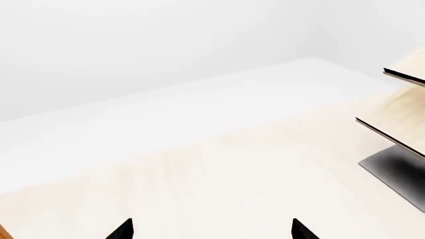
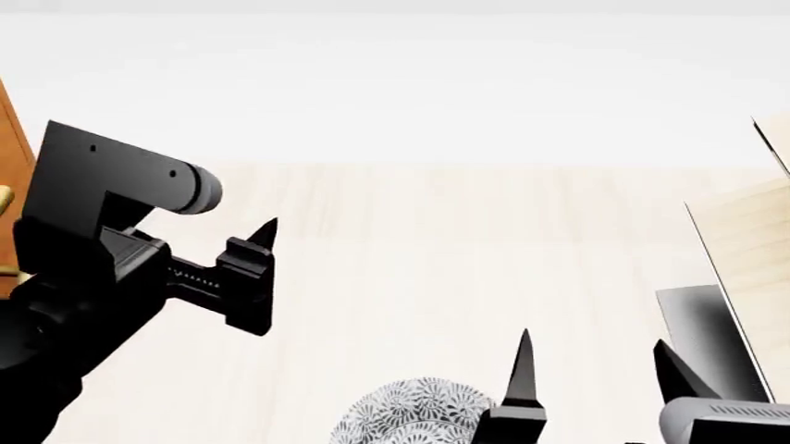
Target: Close the top drawer of the cabinet and put the bowl on top of it.
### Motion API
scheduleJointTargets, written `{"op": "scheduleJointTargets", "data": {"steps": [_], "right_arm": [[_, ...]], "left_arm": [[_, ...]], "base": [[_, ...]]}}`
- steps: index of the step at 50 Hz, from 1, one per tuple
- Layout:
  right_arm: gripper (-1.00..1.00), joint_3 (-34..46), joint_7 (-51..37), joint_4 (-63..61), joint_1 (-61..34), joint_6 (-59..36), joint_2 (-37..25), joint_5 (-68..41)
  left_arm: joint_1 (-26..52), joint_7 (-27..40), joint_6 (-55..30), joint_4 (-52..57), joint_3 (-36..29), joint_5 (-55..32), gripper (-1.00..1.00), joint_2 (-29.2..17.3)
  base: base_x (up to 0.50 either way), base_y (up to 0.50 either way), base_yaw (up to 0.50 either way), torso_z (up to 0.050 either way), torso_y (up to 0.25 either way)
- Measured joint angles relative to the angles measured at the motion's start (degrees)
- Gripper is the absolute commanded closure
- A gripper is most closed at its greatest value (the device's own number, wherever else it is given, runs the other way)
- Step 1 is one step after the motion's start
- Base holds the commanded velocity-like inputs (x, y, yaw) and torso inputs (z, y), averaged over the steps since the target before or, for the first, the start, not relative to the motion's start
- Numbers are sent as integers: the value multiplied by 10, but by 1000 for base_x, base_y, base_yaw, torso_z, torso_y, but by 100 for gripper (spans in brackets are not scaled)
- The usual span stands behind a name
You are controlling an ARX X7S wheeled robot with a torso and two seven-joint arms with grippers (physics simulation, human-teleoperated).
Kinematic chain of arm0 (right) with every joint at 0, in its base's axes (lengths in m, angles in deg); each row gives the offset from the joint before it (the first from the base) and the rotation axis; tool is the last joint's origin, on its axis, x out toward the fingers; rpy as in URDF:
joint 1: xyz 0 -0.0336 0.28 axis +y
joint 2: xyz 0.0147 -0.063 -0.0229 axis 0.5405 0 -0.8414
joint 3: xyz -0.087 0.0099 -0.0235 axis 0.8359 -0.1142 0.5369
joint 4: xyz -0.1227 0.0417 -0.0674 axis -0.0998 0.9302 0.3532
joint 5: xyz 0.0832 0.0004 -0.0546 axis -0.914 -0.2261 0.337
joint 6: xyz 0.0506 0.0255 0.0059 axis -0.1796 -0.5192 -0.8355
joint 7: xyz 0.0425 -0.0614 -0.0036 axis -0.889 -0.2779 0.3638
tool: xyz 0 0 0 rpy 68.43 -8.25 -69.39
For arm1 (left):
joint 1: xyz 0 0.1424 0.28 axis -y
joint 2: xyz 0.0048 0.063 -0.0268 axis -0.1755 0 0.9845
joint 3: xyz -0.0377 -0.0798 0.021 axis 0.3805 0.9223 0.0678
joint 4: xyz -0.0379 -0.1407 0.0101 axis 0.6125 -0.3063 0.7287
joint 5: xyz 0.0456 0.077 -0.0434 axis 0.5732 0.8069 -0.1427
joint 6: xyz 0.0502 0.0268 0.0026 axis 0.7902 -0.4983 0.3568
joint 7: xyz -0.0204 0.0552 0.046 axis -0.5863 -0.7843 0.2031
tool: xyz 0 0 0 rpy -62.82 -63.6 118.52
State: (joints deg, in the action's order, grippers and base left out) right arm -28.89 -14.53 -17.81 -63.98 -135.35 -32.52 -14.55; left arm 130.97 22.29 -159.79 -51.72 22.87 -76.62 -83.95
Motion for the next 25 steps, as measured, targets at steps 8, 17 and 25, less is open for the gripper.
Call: {"op": "scheduleJointTargets", "data": {"steps": [8, 17, 25], "right_arm": [[-100, -1, 1, -3, 8, 6, -3, 1], [-100, 2, -3, -11, 13, 7, -6, -1], [-100, 0, -12, -22, 14, 5, -13, -5]], "left_arm": [[-2, -18, 17, -37, -27, 10, -100, 8], [-24, -31, 30, -54, -49, 10, -100, 15], [-47, -55, 68, -91, -87, 36, -100, 16]], "base": [[0, 0, 0, 0, 0], [0, 0, 0, 0, 0], [0, 0, 0, 0, 0]]}}
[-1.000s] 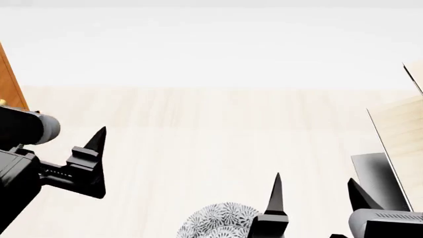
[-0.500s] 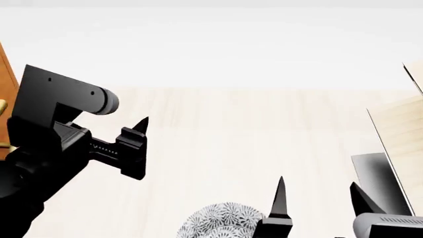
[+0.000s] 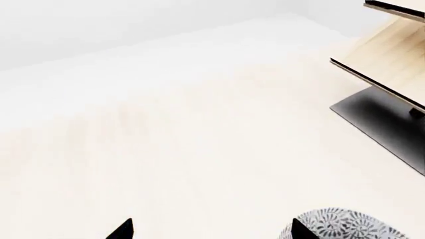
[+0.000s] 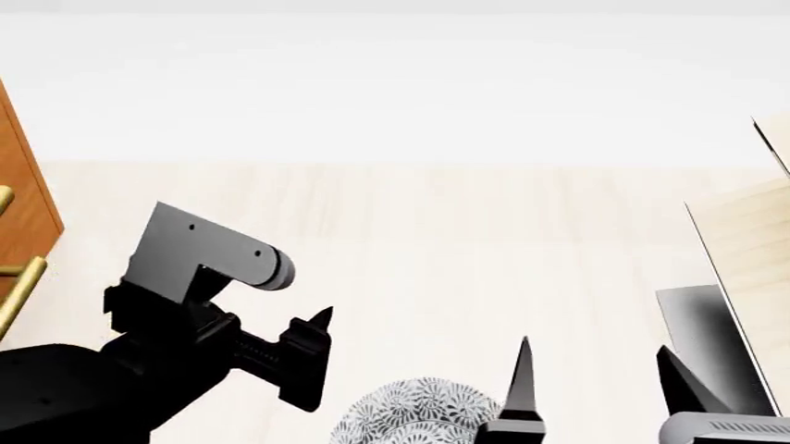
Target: Close the top drawer of the cabinet and put the bowl on top of it.
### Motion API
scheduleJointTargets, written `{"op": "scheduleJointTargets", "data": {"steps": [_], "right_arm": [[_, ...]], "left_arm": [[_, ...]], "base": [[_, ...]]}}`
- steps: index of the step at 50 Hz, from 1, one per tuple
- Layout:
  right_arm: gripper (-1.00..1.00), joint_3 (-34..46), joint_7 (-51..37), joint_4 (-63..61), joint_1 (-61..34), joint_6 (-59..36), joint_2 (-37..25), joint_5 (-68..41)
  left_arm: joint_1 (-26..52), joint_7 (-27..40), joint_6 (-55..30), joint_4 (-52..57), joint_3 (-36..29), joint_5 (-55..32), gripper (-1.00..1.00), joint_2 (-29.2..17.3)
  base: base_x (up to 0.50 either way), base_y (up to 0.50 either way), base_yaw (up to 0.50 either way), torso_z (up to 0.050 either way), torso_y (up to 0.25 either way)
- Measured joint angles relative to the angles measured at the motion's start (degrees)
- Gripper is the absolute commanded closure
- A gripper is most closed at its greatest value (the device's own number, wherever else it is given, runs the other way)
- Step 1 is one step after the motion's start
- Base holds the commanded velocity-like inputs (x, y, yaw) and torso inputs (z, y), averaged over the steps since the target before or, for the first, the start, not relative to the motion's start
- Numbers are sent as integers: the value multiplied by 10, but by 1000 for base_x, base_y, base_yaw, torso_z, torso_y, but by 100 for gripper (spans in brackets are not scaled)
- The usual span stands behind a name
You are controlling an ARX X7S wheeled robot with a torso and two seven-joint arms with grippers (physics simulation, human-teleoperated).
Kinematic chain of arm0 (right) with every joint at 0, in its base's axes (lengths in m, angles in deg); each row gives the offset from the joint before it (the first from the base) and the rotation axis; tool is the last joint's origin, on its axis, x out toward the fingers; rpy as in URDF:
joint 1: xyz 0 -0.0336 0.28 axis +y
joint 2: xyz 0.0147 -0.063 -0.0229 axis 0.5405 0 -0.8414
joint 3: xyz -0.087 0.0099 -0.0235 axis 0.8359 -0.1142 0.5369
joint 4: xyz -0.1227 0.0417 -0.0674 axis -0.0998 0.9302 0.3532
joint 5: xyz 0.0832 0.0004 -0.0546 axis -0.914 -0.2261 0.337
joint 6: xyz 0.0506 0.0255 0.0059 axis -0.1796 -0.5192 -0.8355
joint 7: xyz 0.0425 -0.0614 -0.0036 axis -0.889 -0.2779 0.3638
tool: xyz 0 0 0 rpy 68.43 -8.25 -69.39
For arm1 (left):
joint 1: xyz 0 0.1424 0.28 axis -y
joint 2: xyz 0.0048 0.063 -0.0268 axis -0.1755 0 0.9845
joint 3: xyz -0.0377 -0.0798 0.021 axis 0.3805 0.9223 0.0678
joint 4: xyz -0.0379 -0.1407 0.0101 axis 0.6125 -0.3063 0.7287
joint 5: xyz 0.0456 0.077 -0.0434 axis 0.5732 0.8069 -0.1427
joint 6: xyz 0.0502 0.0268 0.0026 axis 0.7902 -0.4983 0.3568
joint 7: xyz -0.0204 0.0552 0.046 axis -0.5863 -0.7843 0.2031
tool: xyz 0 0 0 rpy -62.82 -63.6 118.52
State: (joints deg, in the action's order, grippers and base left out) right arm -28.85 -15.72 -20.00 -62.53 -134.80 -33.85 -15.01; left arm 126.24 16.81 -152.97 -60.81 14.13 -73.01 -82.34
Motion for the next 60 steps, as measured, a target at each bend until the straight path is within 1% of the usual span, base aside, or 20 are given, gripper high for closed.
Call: {"op": "scheduleJointTargets", "data": {"steps": [17, 33, 49, 60], "right_arm": [[-100, 1, -3, 0, 3, 8, -8, 4], [-100, 5, 3, 6, 15, 21, -11, 13], [-100, 11, 18, 21, 30, 42, -10, 31], [-100, 19, 26, 36, 31, 51, -9, 43]], "left_arm": [[-46, -59, 85, -79, -76, 51, -100, 5], [-60, -100, 139, -145, -124, 84, -100, 15], [-50, -146, 170, -221, -145, 91, -100, 33], [-35, -173, 187, -288, -141, 85, -100, 52]], "base": [[0, 0, 0, 0, 0], [0, 0, 0, 0, 0], [0, 0, 0, 0, 0], [0, 0, 0, 0, 0]]}}
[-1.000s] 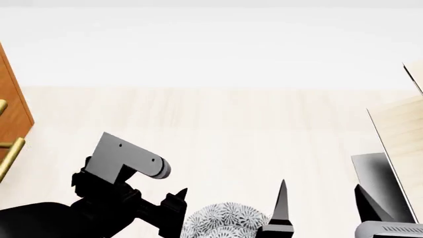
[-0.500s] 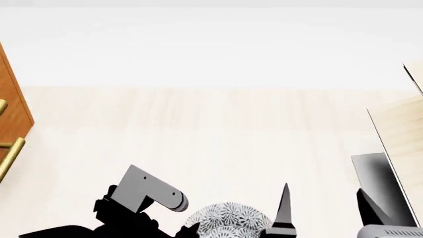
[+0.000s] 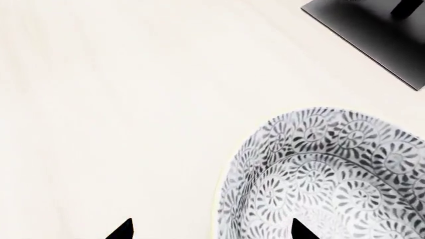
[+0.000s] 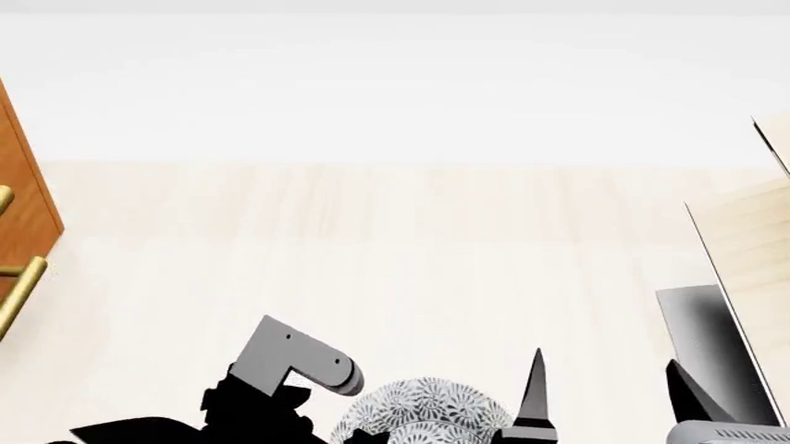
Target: Close the top drawer of the cabinet and put the bowl on top of it.
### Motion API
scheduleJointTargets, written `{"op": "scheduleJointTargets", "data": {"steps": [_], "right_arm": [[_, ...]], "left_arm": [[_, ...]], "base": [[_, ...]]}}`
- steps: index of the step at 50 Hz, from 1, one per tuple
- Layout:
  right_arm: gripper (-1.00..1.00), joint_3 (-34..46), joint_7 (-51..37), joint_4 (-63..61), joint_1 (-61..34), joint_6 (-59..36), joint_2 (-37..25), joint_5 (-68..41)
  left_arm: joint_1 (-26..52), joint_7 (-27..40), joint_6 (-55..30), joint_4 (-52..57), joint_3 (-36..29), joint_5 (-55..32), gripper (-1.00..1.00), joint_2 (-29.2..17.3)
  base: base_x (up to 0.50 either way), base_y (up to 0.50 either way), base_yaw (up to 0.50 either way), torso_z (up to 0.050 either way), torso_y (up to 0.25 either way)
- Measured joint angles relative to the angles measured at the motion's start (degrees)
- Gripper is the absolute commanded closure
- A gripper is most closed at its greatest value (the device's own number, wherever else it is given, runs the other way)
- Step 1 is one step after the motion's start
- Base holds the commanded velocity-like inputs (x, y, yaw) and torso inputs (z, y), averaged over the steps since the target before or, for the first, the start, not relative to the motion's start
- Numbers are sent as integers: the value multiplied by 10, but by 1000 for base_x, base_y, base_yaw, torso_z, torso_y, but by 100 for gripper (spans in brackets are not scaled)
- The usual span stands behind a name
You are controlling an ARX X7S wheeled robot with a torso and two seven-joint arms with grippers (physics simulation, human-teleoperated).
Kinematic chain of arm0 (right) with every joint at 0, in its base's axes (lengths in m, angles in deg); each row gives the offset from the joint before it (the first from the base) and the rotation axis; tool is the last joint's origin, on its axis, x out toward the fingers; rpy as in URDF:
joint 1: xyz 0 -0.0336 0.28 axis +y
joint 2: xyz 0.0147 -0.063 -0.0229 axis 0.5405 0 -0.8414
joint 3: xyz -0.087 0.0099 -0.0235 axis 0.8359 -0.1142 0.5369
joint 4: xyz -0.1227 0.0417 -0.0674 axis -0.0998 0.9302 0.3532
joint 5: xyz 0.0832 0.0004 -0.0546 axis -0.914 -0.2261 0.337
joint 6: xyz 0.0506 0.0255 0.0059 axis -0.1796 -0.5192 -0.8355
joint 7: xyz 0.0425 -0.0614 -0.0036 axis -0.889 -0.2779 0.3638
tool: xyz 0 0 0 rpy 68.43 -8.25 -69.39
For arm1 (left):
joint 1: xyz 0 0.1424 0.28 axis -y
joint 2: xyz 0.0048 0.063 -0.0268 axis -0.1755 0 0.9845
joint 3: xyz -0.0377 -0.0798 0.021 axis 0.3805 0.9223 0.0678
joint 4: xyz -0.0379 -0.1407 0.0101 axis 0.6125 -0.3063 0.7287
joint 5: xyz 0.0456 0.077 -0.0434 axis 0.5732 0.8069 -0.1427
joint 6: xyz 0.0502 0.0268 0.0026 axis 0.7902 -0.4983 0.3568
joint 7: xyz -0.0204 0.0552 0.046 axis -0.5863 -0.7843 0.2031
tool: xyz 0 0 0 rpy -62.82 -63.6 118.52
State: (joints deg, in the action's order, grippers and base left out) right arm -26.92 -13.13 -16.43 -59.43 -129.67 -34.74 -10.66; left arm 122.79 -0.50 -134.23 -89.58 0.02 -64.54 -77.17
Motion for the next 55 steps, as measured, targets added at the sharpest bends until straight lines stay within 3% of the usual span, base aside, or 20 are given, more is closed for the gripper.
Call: {"op": "scheduleJointTargets", "data": {"steps": [34, 35, 55], "right_arm": [[-100, 12, 18, 39, 2, 26, 0, 23], [-100, 13, 19, 40, 3, 27, 0, 24], [-100, 14, 21, 43, 11, 39, -1, 28]], "left_arm": [[45, -50, 69, -206, -10, 16, -100, 67], [46, -49, 73, -210, -11, 17, 100, 68], [26, -89, 83, -146, -15, 31, 100, 53]], "base": [[0, 0, 0, 0, 0], [0, 0, 0, 0, 0], [0, 0, 0, 0, 0]]}}
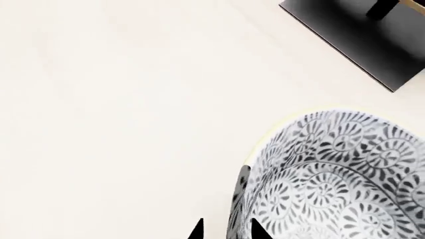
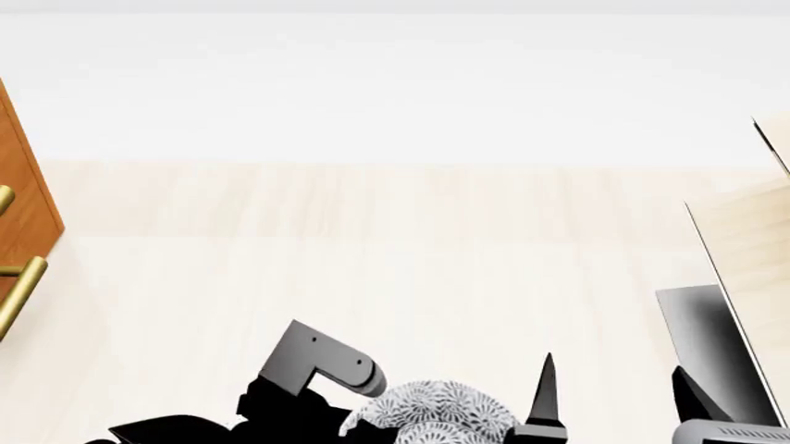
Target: Close the top drawer of the cabinet and put the bowl on top of it.
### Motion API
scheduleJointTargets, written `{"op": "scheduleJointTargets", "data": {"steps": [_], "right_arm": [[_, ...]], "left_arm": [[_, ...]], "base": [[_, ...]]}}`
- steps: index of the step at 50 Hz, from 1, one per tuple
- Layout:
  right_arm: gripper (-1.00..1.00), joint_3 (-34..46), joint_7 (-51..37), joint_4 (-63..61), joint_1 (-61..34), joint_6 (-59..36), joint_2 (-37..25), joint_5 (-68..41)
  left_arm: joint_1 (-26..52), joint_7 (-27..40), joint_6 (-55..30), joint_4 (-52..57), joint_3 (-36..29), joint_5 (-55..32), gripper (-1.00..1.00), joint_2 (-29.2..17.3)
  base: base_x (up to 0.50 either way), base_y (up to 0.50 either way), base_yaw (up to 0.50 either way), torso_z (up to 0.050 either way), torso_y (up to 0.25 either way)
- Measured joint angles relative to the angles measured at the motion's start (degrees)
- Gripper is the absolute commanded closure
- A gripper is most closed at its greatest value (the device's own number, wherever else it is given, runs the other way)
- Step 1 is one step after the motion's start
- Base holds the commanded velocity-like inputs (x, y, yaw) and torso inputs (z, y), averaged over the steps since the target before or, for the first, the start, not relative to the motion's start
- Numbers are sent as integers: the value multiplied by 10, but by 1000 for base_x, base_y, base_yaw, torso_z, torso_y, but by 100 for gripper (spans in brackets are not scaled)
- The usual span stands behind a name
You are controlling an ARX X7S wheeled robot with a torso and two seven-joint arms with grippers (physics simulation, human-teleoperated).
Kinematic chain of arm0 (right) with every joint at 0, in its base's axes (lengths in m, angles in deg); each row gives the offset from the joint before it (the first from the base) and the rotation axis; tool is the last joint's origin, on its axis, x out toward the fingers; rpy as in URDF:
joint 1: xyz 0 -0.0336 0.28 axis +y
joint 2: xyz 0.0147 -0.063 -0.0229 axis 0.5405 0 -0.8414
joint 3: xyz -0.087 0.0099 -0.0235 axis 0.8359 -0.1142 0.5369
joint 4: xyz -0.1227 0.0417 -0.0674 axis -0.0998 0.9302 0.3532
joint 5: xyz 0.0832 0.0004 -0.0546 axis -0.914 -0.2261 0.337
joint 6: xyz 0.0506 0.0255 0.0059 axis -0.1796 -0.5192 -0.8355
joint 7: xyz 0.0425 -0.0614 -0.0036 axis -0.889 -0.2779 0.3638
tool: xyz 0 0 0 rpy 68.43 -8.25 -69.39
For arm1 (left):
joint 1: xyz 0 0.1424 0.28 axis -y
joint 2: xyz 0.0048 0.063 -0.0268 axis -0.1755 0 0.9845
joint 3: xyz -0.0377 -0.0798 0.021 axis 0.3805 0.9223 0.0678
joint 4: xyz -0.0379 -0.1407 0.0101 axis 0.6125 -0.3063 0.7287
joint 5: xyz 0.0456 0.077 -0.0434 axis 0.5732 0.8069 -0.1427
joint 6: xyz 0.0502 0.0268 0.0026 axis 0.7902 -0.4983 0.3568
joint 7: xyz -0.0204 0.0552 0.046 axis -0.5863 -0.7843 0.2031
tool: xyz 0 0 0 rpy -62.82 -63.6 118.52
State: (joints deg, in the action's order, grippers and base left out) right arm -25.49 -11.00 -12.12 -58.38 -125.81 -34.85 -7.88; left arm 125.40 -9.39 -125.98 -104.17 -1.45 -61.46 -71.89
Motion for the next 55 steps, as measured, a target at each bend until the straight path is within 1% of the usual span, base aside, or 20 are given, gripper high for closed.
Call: {"op": "scheduleJointTargets", "data": {"steps": [13, 24, 30, 42, 55], "right_arm": [[-100, -4, -8, -10, -1, -4, -6, -11], [-100, -7, -17, -23, 0, -7, -11, -21], [-100, -6, -20, -28, 1, -8, -13, -23], [-100, -6, -27, -38, 2, -9, -16, -28], [-100, -9, -37, -52, 3, -13, -23, -41]], "left_arm": [[-18, 28, -19, 78, -8, -29, 100, -18], [-22, 95, -40, 148, -4, -55, 100, -41], [-13, 125, -47, 176, 1, -58, 100, -54], [15, 162, -54, 209, 18, -59, 100, -79], [50, 194, -72, 242, 48, -81, 100, -91]], "base": [[0, 0, 0, 0, 0], [0, 0, 0, 0, 0], [0, 0, 0, 0, 0], [0, 0, 0, 0, 0], [0, 0, 0, 0, 0]]}}
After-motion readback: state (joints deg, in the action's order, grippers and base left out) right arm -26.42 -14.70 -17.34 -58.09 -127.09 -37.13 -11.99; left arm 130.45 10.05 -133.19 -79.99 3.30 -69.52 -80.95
